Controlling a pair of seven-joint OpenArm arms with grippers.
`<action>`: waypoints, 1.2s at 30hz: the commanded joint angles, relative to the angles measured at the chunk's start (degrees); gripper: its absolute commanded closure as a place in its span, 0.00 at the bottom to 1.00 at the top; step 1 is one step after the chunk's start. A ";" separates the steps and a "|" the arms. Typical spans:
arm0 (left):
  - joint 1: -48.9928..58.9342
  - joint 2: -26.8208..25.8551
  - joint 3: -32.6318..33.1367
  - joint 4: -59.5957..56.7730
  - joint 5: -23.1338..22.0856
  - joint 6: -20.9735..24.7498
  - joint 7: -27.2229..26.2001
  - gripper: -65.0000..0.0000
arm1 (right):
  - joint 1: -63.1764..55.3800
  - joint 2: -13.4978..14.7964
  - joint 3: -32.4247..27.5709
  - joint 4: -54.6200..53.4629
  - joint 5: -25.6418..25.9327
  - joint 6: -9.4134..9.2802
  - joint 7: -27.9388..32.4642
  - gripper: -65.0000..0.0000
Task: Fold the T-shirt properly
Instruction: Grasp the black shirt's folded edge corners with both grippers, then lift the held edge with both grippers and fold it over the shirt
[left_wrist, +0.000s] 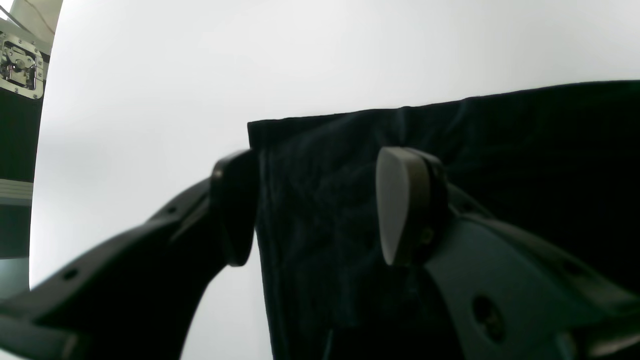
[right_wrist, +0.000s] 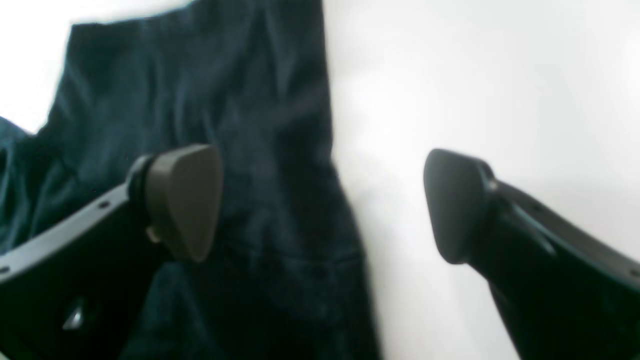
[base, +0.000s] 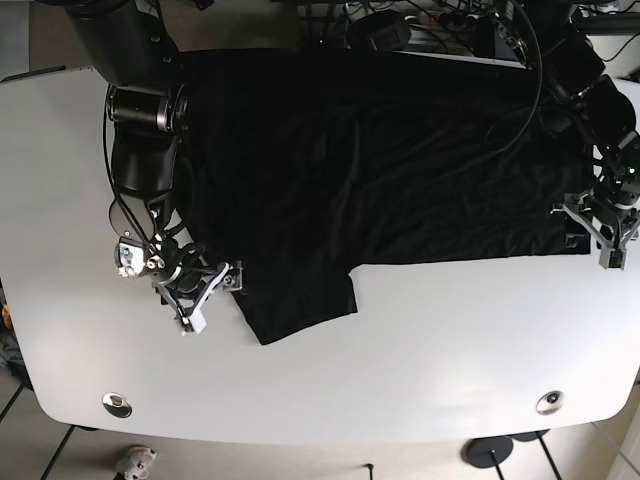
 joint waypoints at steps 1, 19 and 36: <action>-1.03 -1.21 0.04 0.93 -0.66 0.14 -1.13 0.47 | 1.99 0.16 -0.07 -0.22 1.00 0.34 1.51 0.07; -5.34 -4.81 -0.32 -11.37 -0.66 0.14 -3.76 0.46 | -1.26 -5.03 -0.42 -0.13 0.48 0.34 1.51 0.61; -19.31 -13.60 3.90 -46.98 -0.75 3.09 -15.37 0.27 | -1.44 -4.94 -0.16 0.05 0.56 0.34 1.60 0.97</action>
